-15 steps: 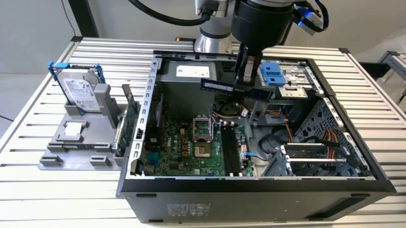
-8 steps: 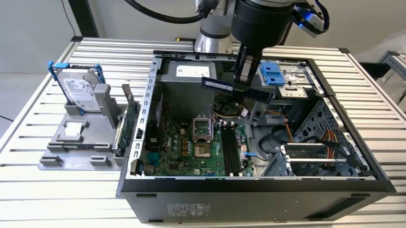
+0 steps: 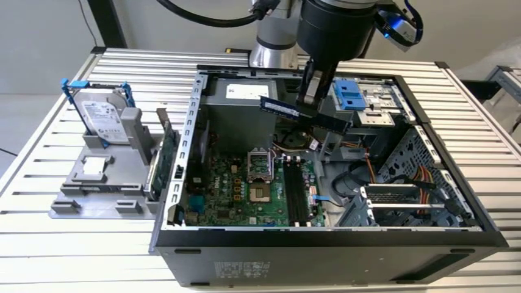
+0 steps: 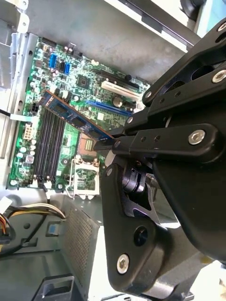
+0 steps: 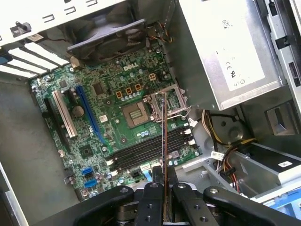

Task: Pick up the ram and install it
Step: 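Insert the ram into the slot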

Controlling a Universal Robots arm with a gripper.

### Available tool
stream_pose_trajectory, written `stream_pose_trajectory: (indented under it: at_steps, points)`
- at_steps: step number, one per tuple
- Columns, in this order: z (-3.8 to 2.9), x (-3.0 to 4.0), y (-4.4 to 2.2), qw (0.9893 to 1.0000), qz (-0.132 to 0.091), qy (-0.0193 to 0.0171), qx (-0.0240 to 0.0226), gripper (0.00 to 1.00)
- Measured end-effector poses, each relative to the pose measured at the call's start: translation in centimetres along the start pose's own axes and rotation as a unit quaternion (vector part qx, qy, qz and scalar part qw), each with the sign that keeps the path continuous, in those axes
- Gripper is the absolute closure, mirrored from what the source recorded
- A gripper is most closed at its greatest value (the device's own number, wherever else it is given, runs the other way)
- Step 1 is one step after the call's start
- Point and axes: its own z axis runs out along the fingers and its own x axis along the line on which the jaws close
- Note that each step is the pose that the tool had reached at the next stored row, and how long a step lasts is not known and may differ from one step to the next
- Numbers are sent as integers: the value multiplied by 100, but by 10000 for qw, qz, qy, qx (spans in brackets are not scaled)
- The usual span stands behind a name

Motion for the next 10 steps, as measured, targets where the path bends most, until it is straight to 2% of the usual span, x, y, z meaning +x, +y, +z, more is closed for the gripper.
stream_pose_trajectory:
  at_steps: [6, 10]
  points:
    - [0, 0, 0, 9994, 336, -4, 14, 100]
    - [0, 0, 0, 9981, 612, -8, 25, 100]
